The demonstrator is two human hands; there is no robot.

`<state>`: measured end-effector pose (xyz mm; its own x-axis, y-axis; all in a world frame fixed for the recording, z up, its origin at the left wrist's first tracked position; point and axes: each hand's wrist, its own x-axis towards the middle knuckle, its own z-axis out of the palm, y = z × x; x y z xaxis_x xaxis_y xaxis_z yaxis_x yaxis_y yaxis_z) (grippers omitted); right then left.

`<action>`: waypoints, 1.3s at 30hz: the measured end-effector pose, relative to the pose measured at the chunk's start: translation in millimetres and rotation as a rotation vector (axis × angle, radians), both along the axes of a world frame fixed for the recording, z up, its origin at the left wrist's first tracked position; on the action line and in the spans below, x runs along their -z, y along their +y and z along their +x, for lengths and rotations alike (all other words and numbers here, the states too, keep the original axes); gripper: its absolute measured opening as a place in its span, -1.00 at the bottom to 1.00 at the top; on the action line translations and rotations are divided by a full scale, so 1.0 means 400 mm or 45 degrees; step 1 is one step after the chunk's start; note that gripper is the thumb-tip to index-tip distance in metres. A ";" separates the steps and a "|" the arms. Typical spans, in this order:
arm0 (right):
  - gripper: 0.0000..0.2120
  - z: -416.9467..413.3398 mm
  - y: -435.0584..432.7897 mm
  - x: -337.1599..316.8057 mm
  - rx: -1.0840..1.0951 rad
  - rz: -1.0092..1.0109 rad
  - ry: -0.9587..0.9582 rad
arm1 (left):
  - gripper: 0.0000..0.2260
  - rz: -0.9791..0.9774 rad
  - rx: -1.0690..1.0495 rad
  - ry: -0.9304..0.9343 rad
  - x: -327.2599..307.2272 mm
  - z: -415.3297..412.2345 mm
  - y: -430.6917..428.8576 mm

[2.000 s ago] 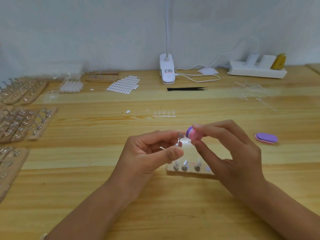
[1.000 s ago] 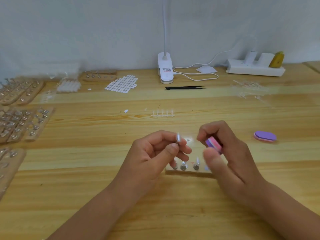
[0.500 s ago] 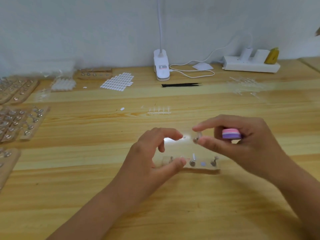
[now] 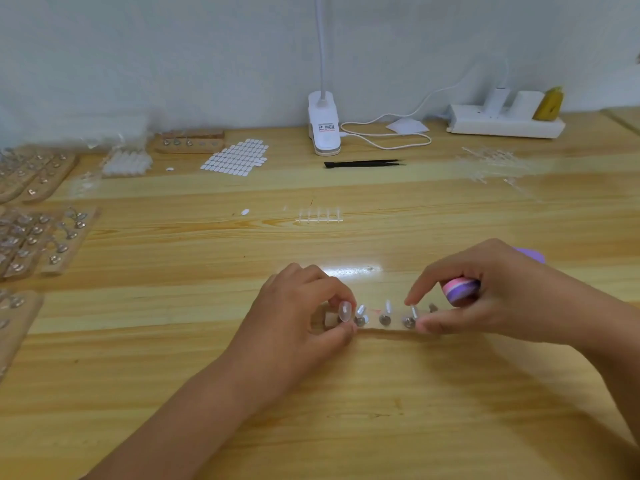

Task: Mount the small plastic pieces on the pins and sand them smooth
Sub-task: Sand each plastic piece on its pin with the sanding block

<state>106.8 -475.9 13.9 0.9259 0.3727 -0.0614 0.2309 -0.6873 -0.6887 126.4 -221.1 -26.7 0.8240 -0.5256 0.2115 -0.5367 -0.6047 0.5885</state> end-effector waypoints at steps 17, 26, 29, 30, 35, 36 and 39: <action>-0.75 0.011 -0.029 -0.006 -0.005 0.008 -0.056 | -0.89 -0.029 -0.066 0.044 -0.005 0.004 0.005; -0.74 -0.018 0.042 -0.004 -0.041 0.365 -0.440 | -0.69 -0.274 0.033 -0.093 -0.031 -0.020 -0.010; -0.74 -0.031 0.075 0.008 -0.069 0.494 -0.472 | -0.79 -0.478 0.170 -0.047 -0.035 -0.027 -0.015; -0.74 -0.033 0.084 0.013 -0.074 0.520 -0.484 | -0.82 -0.528 0.192 -0.020 -0.035 -0.027 -0.014; -0.67 -0.036 0.107 0.032 -0.007 0.543 -0.504 | -0.91 -0.606 0.149 0.034 -0.034 -0.020 -0.010; -0.67 -0.037 0.108 0.035 0.012 0.536 -0.503 | -0.91 -0.609 0.122 0.041 -0.032 -0.018 -0.009; -0.78 -0.036 0.117 0.044 0.059 0.502 -0.543 | -0.91 -0.693 0.077 0.114 -0.028 -0.015 -0.007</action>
<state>92.3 -429.3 -3.8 0.8542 0.2499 0.4559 0.5199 -0.4142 -0.7471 120.4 -223.9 -15.5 0.8233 -0.4066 0.3961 -0.4942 -0.1701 0.8526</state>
